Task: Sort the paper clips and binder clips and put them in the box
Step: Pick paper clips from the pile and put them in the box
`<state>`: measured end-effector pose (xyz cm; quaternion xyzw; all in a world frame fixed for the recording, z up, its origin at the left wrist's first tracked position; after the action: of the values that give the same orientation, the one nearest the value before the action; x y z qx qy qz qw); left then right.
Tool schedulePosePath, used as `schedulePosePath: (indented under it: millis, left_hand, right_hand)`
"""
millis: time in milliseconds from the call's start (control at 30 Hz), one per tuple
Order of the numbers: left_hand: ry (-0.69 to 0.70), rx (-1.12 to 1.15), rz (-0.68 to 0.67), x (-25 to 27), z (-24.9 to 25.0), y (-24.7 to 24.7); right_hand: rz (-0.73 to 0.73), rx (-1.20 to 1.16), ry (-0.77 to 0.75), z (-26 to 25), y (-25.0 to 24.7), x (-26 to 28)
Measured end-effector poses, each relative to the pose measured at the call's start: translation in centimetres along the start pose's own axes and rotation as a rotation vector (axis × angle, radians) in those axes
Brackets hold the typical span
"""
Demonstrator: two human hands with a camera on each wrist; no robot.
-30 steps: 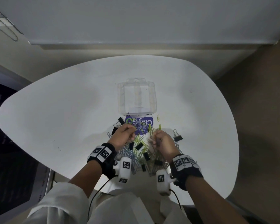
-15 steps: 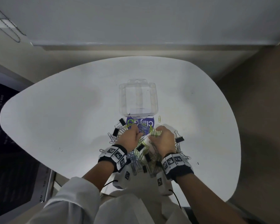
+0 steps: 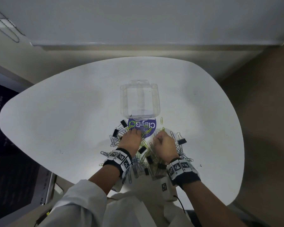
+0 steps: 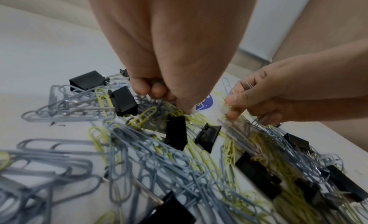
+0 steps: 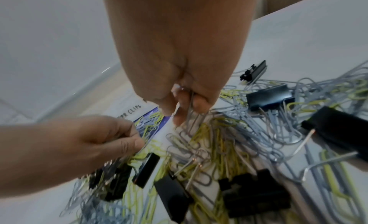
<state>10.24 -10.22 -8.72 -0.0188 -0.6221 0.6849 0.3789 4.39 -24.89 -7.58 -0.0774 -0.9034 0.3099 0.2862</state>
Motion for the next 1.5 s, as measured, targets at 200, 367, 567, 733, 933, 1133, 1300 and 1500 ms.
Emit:
schedulePosePath:
  millis: [200, 367, 567, 733, 933, 1133, 1300, 1500]
  left_hand:
    - [0.038, 0.493, 0.022, 1.6, -0.2, -1.6]
    - [-0.049, 0.851, 0.083, 3.2, -1.5, -6.8]
    - [-0.220, 0.893, 0.238, -2.6, -5.1, -12.9]
    - [-0.280, 0.723, 0.104, -5.9, -6.4, -11.8]
    - [-0.307, 0.771, 0.195, -4.0, -6.7, -11.3]
    - [-0.240, 0.829, 0.325, -1.2, -6.4, -11.1]
    - [-0.211, 0.835, 0.401, 1.1, -5.1, -8.7]
    - [-0.126, 0.811, 0.325, 3.8, -2.3, -5.2]
  right_hand:
    - [-0.144, -0.287, 0.064, 0.2, -0.8, 1.0]
    - [-0.234, -0.631, 0.156, -1.5, -2.2, 1.5]
    - [-0.207, -0.715, 0.112, -8.3, -4.0, -2.0]
    - [-0.090, -0.465, 0.054, -12.8, -2.6, -6.6]
    - [-0.022, -0.214, -0.013, -13.7, -0.5, -9.1]
    - [-0.072, -0.240, -0.059, -13.3, -0.3, -8.1]
    - [-0.005, -0.380, -0.088, -10.6, -1.5, -6.2]
    - [-0.001, -0.511, -0.155, -11.5, -1.2, -6.1]
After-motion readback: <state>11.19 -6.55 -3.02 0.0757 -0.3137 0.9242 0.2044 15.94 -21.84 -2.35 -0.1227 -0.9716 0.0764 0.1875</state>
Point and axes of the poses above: each hand's wrist, its own x-axis away from the middle knuckle, its own y-axis out of the palm, z = x × y, the point moved 4 cm from there along -x, towards the middle knuckle, and after that the axes turned 1 degree about z, right-handed, at the moved point
